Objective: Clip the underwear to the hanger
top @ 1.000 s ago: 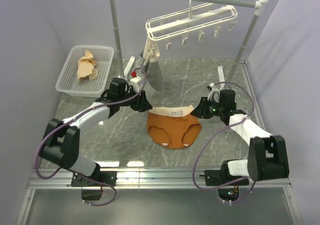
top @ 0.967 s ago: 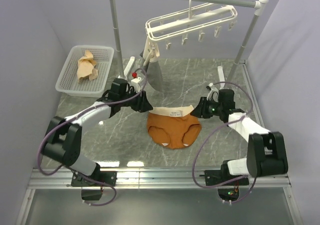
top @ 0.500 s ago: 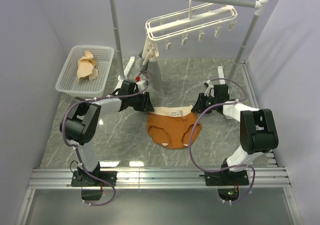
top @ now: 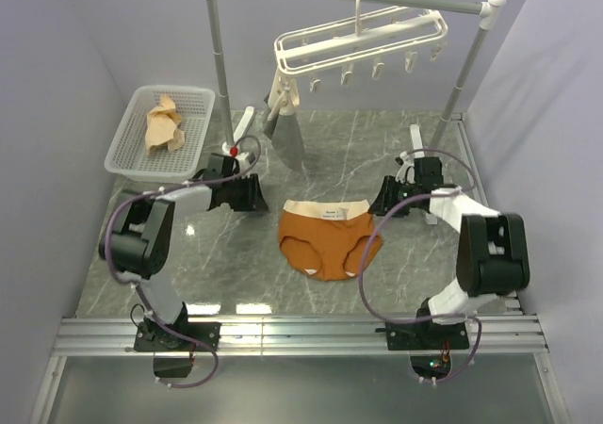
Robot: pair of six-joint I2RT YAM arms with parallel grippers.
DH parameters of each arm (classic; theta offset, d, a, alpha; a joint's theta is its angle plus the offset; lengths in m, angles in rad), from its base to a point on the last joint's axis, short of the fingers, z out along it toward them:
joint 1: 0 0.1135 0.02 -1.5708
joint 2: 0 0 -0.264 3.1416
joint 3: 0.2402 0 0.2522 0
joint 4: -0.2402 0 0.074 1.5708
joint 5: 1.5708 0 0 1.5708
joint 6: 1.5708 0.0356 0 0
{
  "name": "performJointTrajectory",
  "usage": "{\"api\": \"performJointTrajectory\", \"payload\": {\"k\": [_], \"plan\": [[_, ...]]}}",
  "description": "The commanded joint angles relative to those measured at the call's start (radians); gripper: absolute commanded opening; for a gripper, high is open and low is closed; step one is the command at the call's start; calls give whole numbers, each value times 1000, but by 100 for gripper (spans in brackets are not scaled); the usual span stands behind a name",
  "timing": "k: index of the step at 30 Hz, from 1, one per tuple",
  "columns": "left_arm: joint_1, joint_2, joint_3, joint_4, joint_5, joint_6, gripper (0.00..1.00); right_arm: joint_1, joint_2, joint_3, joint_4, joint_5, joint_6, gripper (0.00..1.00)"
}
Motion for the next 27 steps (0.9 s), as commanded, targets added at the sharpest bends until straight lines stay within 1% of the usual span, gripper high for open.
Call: {"api": "performJointTrajectory", "payload": {"k": [1, 2, 3, 4, 5, 7, 8, 10, 11, 12, 13, 14, 15, 16, 17, 18, 19, 20, 21, 22, 23, 24, 26, 27], "plan": [[-2, -167, -98, 25, 61, 54, 45, 3, -175, -27, 64, -160, -10, 41], [-2, -218, -126, 104, 88, 86, 46, 3, -244, -33, 76, -189, -7, 42], [-2, -326, -154, 132, 114, 101, 47, 3, -281, -36, 88, -218, -4, 43], [-2, -377, -191, 152, 154, 112, 48, 3, -353, -39, 108, -230, -6, 45], [-2, -464, -200, 157, 167, 132, 49, 3, -388, -40, 113, -240, -10, 46], [-2, -531, -200, 125, 208, 152, 50, 3, -456, -40, 125, -240, -15, 48], [-2, -589, -199, 111, 220, 169, 50, 3, -516, -40, 127, -240, -27, 49], [-3, -646, -191, 114, 250, 184, 51, 2, -574, -36, 142, -232, -36, 51], [-11, -695, -183, 135, 273, 196, 52, 2, -631, -36, 154, -229, -46, 53], [-20, -713, -176, 160, 273, 203, 53, 2, -659, -36, 167, -227, -49, 55], [-32, -727, -160, 233, 270, 210, 54, 0, -703, -34, 200, -232, -53, 59], [-64, -736, -151, 267, 256, 223, 60, 2, -718, -31, 222, -238, -52, 60], [-84, -734, -139, 296, 244, 238, 62, 3, -732, -28, 245, -240, -47, 62], [-107, -723, -98, 327, 227, 258, 62, 3, -739, -8, 282, -246, -44, 64], [-147, -694, -72, 338, 198, 288, 63, 3, -736, 8, 291, -256, -44, 68], [-163, -677, -50, 356, 185, 296, 63, 3, -728, 30, 296, -258, -41, 70], [-180, -660, -7, 384, 164, 302, 67, 3, -702, 83, 296, -258, -36, 76], [-219, -630, 13, 398, 124, 324, 67, 2, -685, 114, 290, -266, -38, 79], [-241, -614, 48, 410, 25, 336, 68, 3, -668, 148, 259, -272, -49, 82], [-285, -587, 65, 433, -50, 379, 69, 3, -638, 212, 250, -278, -64, 84], [-305, -571, 77, 445, -121, 387, 69, 5, -628, 235, 238, -267, -81, 85], [-324, -554, 102, 453, -237, 394, 68, 5, -621, 251, 243, -252, -76, 85], [-353, -510, 128, 468, -295, 407, 67, 6, -620, 265, 303, -232, -75, 86], [-362, -494, 151, 474, -346, 408, 66, 8, -628, 256, 358, -221, -76, 87]]}}
